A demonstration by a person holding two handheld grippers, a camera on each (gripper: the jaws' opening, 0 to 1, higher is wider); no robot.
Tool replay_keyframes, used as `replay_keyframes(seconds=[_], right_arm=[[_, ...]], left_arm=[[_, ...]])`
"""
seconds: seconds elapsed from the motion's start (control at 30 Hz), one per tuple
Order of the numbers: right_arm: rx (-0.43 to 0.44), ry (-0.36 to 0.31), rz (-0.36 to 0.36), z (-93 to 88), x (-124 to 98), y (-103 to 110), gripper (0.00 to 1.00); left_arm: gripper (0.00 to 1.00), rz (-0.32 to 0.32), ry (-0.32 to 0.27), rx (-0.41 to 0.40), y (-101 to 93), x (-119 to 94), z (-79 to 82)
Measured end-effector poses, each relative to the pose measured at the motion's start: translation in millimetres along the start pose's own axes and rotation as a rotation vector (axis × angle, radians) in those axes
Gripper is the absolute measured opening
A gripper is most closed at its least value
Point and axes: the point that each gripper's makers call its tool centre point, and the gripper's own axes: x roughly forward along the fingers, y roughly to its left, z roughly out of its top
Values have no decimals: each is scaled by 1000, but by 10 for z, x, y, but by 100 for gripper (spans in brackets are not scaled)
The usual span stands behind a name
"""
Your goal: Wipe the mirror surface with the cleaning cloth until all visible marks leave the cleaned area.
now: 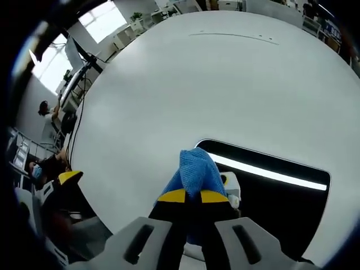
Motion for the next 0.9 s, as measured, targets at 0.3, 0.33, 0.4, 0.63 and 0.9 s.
replay_keyframes(seconds=[0.3, 0.33, 0.4, 0.63, 0.9], right_arm=[[-6, -8, 11, -9, -16, -4, 1], [-8, -11, 12, -15, -26, -7, 1], [-26, -16, 9, -28, -44, -17, 1], [18, -21, 31, -22, -47, -92, 1], [22, -22, 24, -90, -138, -205, 1]], left_arm=[[96, 5, -4, -5, 12, -2, 4], [96, 5, -3, -4, 12, -4, 2], [96, 6, -4, -4, 11, -6, 4], [96, 11, -1, -3, 21, -12, -1], [95, 9, 0, 2, 15, -7, -1]])
